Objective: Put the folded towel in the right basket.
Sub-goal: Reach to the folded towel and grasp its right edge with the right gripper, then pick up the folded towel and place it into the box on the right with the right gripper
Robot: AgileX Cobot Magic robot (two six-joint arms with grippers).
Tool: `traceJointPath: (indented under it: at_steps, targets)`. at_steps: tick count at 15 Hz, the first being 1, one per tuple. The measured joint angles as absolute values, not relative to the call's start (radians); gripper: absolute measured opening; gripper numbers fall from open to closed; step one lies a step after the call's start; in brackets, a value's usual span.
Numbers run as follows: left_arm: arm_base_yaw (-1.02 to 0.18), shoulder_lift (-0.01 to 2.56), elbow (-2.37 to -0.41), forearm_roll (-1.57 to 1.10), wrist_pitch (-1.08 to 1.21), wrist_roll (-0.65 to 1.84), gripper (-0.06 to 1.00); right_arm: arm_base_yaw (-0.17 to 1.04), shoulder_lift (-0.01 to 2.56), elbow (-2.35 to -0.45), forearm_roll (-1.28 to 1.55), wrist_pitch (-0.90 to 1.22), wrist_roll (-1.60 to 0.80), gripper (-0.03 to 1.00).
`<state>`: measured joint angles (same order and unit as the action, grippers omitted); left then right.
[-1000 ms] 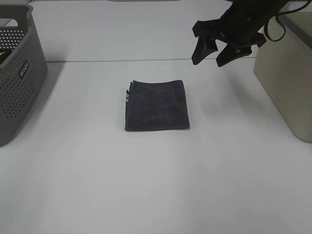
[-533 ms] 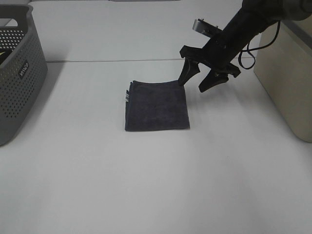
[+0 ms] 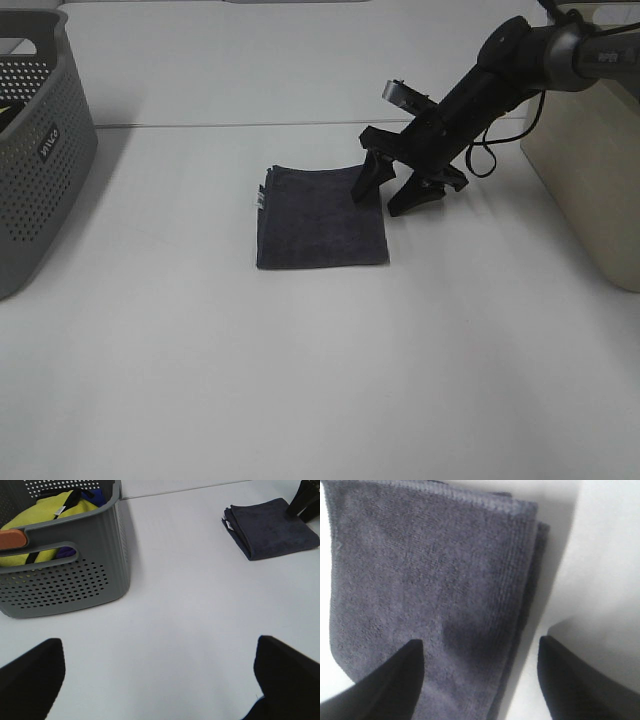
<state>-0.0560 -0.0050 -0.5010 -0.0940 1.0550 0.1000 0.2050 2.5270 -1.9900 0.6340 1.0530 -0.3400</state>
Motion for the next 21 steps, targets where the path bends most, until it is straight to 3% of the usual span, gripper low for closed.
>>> traceJointPath:
  at_steps: [1, 3, 4, 5, 14, 21]
  targets:
    - [-0.056, -0.005, -0.501, -0.094, 1.055, 0.100, 0.98, 0.205, 2.539, -1.990, 0.679, 1.053, -0.370, 0.61]
    - [-0.056, -0.005, -0.501, -0.094, 1.055, 0.100, 0.98, 0.211, 2.548, -1.990, 0.698, 1.053, -0.385, 0.43]
    - [-0.056, -0.005, -0.501, -0.094, 1.055, 0.100, 0.98, 0.219, 2.555, -1.990, 0.699, 1.050, -0.390, 0.30]
    - [-0.056, -0.005, -0.501, -0.094, 1.055, 0.100, 0.98, 0.230, 2.558, -1.990, 0.701, 1.049, -0.396, 0.07]
    - [-0.056, -0.005, -0.501, -0.094, 1.055, 0.100, 0.98, 0.230, 2.399, -2.060, 0.672, 1.097, -0.396, 0.05]
    - [-0.056, -0.005, -0.501, -0.094, 1.055, 0.100, 0.98, 0.230, 2.073, -2.060, 0.274, 1.111, -0.253, 0.05]
